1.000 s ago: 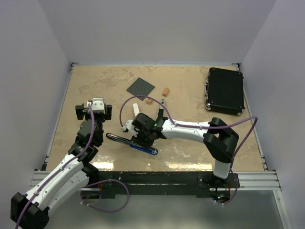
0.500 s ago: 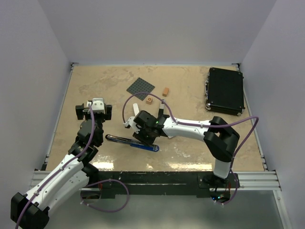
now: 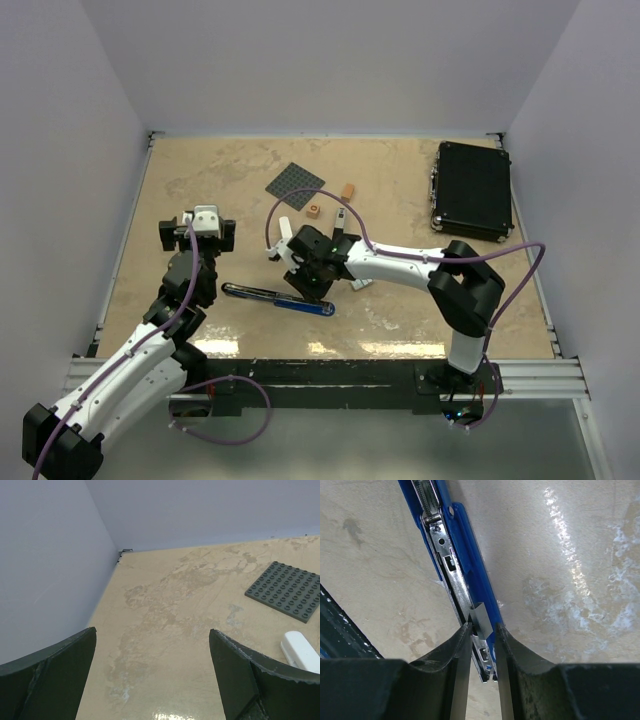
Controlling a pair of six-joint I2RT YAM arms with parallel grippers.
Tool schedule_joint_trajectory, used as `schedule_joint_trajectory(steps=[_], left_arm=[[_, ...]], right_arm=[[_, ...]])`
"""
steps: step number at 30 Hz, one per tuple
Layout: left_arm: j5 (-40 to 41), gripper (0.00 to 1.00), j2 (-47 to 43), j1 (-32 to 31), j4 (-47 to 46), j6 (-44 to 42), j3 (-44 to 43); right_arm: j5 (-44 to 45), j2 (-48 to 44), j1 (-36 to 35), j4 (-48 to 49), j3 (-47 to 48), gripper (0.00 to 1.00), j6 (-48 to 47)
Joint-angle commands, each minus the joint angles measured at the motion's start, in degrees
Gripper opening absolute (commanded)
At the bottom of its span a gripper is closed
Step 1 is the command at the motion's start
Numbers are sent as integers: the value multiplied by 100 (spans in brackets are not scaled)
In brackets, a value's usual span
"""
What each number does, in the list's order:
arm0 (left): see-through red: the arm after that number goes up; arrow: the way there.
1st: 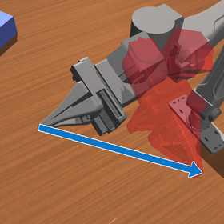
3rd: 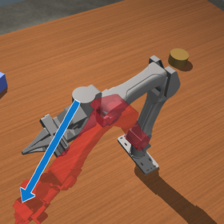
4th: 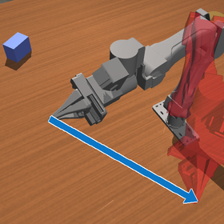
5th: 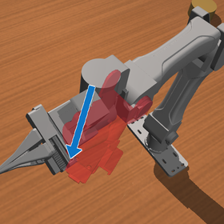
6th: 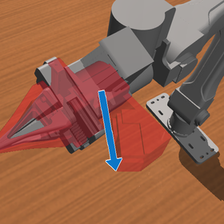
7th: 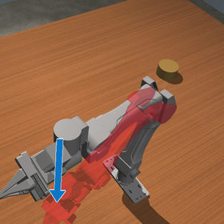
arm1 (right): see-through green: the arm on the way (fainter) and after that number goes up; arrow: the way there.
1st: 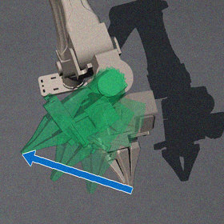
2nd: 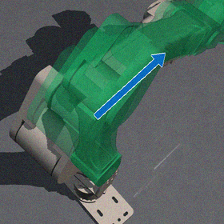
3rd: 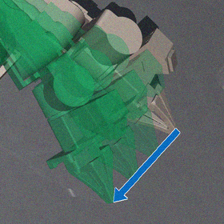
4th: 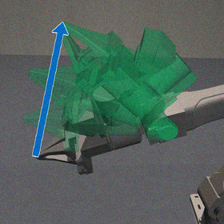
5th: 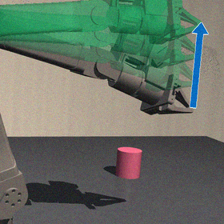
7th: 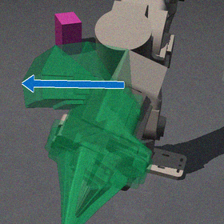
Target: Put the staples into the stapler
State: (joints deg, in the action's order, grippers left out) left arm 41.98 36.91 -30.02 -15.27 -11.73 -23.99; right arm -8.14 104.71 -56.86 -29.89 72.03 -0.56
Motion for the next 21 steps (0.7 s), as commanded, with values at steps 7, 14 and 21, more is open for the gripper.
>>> schedule_joint_trajectory(steps=[7,14,21], left_arm=[[-172,99,-69,31,-11,92,-89],[-234,99,-78,31,32,153,-89],[-286,99,-61,31,41,197,-89]], right_arm=[[-267,-117,-53,194,-207,30,705],[-486,-196,-141,361,-242,31,1119],[-724,-82,-194,458,-260,32,1286]])
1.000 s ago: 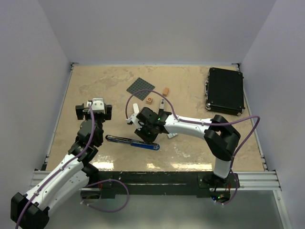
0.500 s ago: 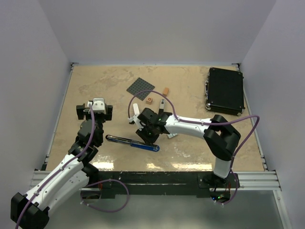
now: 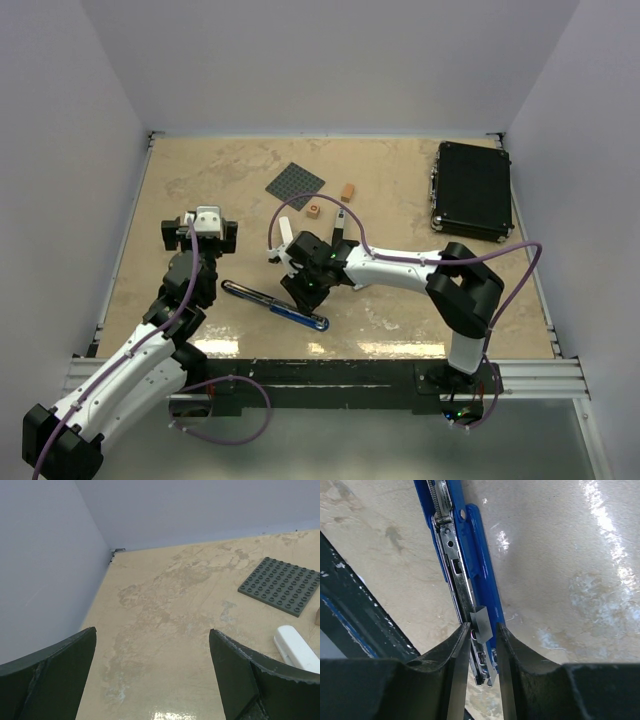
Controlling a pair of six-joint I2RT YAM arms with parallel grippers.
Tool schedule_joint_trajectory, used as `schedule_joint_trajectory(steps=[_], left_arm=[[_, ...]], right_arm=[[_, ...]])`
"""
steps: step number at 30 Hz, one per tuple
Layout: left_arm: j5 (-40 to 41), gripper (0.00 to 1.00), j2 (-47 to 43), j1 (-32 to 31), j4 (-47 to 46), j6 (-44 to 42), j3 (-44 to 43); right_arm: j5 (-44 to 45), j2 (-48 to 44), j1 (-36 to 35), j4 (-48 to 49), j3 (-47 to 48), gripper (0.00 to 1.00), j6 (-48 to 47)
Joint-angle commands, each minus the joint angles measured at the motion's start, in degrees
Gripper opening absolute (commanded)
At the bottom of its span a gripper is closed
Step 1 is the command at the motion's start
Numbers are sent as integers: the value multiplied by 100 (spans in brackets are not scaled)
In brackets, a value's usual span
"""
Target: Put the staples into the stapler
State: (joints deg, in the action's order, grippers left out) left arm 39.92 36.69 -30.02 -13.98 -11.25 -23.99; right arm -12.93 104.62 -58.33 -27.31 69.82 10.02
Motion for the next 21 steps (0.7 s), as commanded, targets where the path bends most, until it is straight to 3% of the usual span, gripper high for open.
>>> schedule_joint_trajectory(steps=[1,21], left_arm=[[-98,99,-30,31,-88,149,-89],[-160,99,32,31,-96,184,-89]], right_arm=[[-228,-73,-47,200,-30,32,228],[352,-240,-47,-354,312,13,9]])
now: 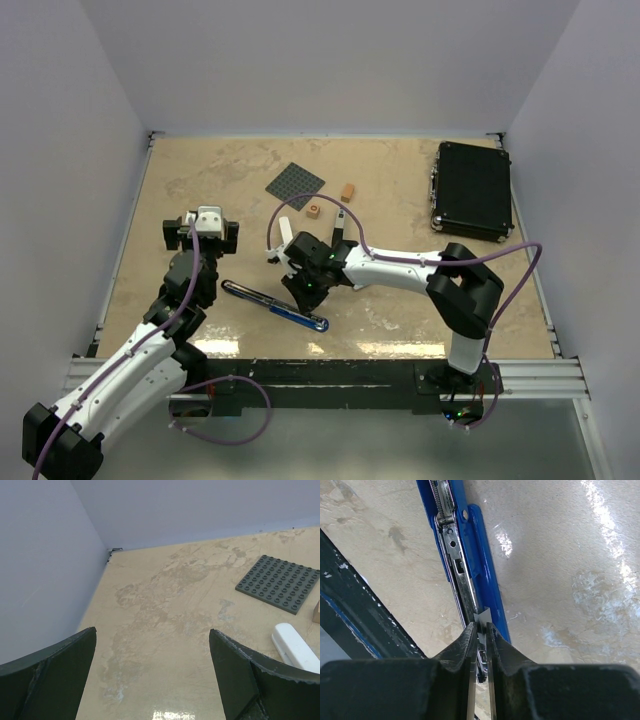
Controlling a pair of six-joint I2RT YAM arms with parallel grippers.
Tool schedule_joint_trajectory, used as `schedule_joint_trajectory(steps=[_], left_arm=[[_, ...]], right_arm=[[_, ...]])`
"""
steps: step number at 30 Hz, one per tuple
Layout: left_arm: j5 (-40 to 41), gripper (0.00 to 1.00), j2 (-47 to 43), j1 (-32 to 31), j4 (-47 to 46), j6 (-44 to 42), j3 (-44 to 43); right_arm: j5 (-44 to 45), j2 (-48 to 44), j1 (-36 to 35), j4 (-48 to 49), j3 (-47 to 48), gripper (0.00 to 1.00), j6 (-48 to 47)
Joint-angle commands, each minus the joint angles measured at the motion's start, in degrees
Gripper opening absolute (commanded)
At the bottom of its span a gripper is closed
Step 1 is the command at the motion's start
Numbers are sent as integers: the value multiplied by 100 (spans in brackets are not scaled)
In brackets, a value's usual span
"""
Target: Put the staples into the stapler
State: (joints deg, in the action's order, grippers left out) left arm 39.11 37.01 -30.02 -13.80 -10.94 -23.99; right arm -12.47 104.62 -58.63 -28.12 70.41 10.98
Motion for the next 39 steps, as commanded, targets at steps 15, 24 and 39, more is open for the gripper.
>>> schedule_joint_trajectory(steps=[15,24,39], left_arm=[[-70,99,-36,31,-123,154,-89],[-70,99,-45,31,-140,162,-89],[-88,99,-63,31,-175,154,-80]], right_arm=[[1659,-346,-8,-703,614,9,-202],[3451,103,-34,-678,606,10,-9],[4288,586,-447,-572,614,15,404]])
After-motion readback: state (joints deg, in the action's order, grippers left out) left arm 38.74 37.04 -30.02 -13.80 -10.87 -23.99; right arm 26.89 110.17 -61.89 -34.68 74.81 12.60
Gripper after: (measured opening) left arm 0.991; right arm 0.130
